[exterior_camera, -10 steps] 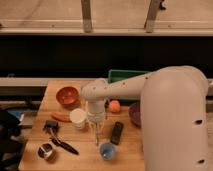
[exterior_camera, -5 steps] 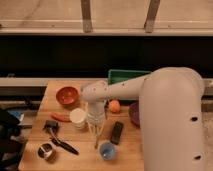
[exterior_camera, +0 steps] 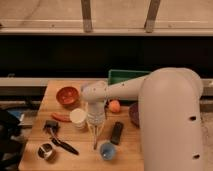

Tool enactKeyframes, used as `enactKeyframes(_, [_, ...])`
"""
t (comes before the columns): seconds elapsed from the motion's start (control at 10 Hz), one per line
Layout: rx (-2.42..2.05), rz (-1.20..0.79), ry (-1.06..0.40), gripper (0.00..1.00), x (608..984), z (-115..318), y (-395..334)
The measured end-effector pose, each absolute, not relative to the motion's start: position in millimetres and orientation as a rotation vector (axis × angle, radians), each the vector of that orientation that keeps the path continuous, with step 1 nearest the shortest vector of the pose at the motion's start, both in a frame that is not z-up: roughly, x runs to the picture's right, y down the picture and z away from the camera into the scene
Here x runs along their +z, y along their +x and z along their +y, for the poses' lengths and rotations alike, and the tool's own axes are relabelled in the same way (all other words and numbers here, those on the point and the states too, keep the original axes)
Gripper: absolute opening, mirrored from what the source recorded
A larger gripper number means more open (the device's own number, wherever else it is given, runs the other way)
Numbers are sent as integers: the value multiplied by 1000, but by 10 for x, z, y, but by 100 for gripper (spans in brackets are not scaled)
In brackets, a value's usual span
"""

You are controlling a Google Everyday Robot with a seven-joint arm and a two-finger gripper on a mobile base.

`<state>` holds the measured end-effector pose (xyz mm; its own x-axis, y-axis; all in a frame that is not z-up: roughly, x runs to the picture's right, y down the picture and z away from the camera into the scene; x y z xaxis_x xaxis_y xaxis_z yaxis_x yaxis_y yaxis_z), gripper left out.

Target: Place fork in table surface

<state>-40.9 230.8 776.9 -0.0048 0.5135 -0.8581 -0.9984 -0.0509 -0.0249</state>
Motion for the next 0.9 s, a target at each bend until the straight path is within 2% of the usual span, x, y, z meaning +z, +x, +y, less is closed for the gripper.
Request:
enactKeyframes(0.4, [1475,749,-796,61,7699,2087,-315])
enactKeyframes(0.9, [1578,652,-636,61,7448,1575,-125])
